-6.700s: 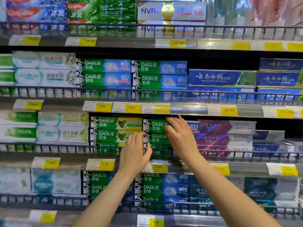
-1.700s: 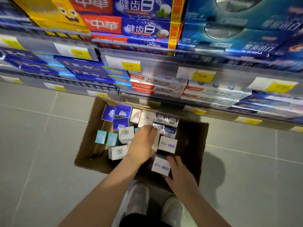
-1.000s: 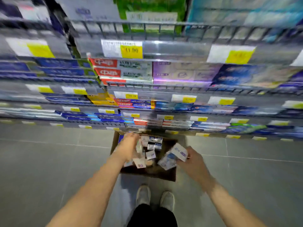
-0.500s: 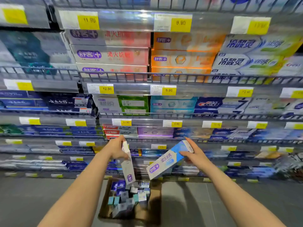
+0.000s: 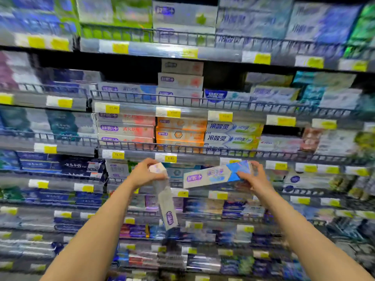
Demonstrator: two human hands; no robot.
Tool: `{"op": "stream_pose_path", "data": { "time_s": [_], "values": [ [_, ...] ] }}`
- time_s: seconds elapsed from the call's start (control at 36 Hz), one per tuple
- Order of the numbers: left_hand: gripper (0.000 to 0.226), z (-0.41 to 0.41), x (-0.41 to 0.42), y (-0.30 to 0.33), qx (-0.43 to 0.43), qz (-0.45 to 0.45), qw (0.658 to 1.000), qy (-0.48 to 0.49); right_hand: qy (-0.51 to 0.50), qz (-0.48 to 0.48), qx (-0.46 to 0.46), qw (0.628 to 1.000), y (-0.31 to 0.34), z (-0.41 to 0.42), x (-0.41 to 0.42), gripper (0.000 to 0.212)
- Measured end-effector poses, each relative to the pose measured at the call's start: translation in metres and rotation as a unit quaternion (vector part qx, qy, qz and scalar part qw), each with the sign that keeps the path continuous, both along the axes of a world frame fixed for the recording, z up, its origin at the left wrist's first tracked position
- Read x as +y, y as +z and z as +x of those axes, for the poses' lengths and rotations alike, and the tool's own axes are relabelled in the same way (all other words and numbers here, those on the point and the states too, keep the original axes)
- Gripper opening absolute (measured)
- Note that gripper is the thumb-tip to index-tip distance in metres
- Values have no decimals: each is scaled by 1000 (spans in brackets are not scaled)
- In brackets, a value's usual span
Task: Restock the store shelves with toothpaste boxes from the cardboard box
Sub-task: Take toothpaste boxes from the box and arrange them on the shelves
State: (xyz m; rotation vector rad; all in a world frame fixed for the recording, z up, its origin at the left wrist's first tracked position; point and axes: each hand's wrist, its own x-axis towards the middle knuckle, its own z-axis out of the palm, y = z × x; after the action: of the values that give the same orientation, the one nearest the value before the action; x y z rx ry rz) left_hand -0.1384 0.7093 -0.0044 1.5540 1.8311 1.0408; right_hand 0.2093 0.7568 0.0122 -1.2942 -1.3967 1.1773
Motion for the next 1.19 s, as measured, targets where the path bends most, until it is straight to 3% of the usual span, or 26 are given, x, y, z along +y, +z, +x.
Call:
{"op": "stream_pose_path", "data": {
  "time_s": [0.11,0.19,0.25,0.5,0.61,0.67,0.72,0.78,0.83,0.89,1.03,1.19],
  "values": [
    [61,17,4,35,-88,54,995,9,-10,27,85,996,40,9,-5,42],
    [81,26,3,59,-154,82,985,-4,-14,48,119,992,67,9,-8,46],
    [76,29,2,73,-174,91,980,-9,-7,63,143,988,83,6,-11,47],
    [69,31,-2,121,-174,118,976,-56,38,97,222,969,129,-28,-25,47],
    [46,37,-9,131,-120,119,977,-128,60,86,287,952,129,-40,-25,43],
    [38,35,-16,135,-134,136,974,-122,77,85,309,944,130,-44,-26,44],
    [46,29,-20,135,-155,140,970,-127,86,82,311,943,130,-46,-26,45],
    [63,21,-26,134,-161,131,969,-136,86,72,302,947,129,-49,-26,49],
    [60,15,-33,132,-176,138,965,-135,81,69,262,959,127,-53,-25,50],
    [51,9,-39,128,-188,143,962,-137,75,88,189,975,128,-58,-26,49],
    [54,-18,-56,122,-181,135,962,-152,94,138,-3,986,133,-75,-32,42],
    [60,-72,-52,132,-144,158,964,-160,86,170,-23,981,140,-122,-31,33]
  ]
}}
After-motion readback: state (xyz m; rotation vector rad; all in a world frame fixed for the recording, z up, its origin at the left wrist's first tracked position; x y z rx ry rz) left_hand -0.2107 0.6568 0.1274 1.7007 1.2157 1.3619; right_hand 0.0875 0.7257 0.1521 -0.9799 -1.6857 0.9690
